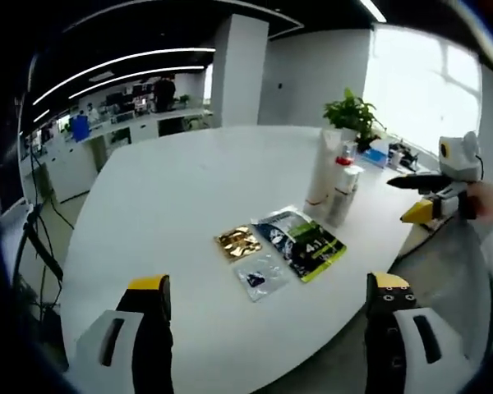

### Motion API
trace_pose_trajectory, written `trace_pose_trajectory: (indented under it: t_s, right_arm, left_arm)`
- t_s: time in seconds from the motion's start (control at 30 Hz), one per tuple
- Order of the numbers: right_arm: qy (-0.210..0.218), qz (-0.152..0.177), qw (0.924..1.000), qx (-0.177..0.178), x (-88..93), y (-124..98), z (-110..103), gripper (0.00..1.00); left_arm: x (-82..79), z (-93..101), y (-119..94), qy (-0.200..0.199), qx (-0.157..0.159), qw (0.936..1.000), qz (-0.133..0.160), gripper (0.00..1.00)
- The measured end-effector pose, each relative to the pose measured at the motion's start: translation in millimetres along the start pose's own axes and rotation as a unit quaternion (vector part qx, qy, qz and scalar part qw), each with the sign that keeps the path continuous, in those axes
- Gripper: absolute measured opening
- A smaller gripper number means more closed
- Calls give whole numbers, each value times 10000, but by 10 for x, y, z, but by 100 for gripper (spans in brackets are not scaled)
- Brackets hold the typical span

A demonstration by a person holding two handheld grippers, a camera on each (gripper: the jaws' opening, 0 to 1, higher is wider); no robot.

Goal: Arrange the skincare products in the storage area until every visible bottle or jar stands upright without overlapping.

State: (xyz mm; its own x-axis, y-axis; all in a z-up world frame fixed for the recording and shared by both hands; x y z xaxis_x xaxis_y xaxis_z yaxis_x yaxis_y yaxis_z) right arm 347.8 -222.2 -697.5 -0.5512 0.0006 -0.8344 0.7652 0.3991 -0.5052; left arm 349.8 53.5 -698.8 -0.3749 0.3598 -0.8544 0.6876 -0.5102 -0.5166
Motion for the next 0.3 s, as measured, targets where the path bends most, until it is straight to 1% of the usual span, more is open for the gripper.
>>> trace_pose_trajectory:
  t_s: [0.07,0.13,0.23,0.3]
  right_arm:
    - [108,15,9999,40,27,-30,30,100]
    - [177,99,9998,79,-4,-23,29,100]
    - [179,16,9998,121,27,1,38,100]
    - [103,25,9999,136,31,1,33,100]
  left_arm:
    - [-72,4,-21,78,-32,9998,206,97]
    - [-57,-10,-16,57,-38,9998,191,97]
    - [-35,-52,-19,-30,-108,9998,155,97]
    - [-32,-60,-23,-42,-147,9998,150,97]
Point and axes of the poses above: the point that each gripper's makers call its tool centre point, and the gripper's own axes: y roughly forward along the fingers, z roughly to its right, x roughly out of its underside, the point moved 3 cm from there along -y, roughly backward along the fingers, and after that the axes turned 11 degrees about y, right-handed, at the moved point
